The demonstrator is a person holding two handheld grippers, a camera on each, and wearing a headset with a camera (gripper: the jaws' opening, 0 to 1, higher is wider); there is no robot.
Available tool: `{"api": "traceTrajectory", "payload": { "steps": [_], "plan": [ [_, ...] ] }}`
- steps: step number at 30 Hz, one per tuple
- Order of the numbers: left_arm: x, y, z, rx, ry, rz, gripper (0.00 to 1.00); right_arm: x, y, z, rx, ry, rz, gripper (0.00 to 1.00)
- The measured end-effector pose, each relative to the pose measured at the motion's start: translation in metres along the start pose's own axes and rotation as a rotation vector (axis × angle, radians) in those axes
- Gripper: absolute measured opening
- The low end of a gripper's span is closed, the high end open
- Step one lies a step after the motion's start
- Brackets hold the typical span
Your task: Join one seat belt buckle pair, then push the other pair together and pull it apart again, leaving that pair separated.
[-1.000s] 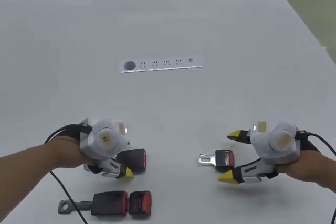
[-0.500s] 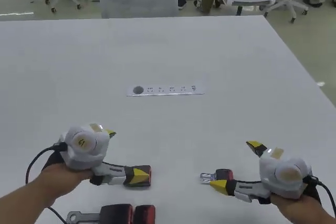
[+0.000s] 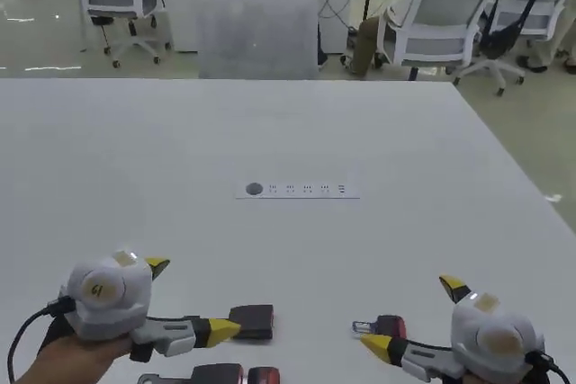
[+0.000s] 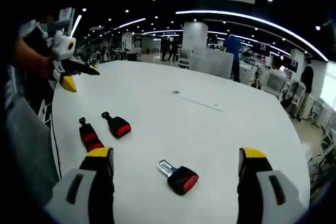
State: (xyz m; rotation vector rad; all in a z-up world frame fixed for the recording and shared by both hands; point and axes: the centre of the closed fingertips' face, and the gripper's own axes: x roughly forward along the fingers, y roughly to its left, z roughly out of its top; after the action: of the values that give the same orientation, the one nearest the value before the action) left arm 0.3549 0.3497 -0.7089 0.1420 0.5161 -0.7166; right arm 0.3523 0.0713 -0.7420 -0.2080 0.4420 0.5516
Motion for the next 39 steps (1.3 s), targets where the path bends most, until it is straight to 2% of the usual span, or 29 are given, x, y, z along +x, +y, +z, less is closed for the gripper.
{"api": "traceTrajectory", "payload": {
  "steps": [6,9,12,14,19,29,33,39],
  "plan": [
    [-0.03,-0.003,-0.013,-0.003,-0.004,0.002,1.0,-0.013,0.017,-0.003,-0.005,-0.008,0.008,1.0],
    [-0.042,-0.005,-0.019,0.0,-0.004,-0.004,1.0,-0.018,0.028,-0.006,-0.012,-0.002,0.038,1.0],
    [-0.049,-0.011,-0.025,0.011,0.001,-0.038,1.0,-0.023,0.042,-0.012,-0.044,0.022,0.093,1.0],
    [-0.054,-0.012,-0.029,0.031,0.011,-0.04,1.0,-0.027,0.047,-0.014,-0.056,0.029,0.103,1.0],
    [-0.066,-0.012,-0.031,0.017,-0.005,-0.052,1.0,-0.038,0.056,-0.017,-0.091,0.039,0.115,1.0],
    [-0.078,-0.011,-0.038,0.01,-0.012,-0.067,1.0,-0.052,0.058,-0.021,-0.096,0.046,0.093,1.0],
    [-0.078,-0.014,-0.045,0.003,-0.004,-0.073,1.0,-0.057,0.055,-0.023,-0.084,0.044,0.074,1.0],
    [-0.078,-0.02,-0.046,0.002,-0.005,-0.08,1.0,-0.062,0.052,-0.022,-0.07,0.035,0.046,1.0]
  ]
}}
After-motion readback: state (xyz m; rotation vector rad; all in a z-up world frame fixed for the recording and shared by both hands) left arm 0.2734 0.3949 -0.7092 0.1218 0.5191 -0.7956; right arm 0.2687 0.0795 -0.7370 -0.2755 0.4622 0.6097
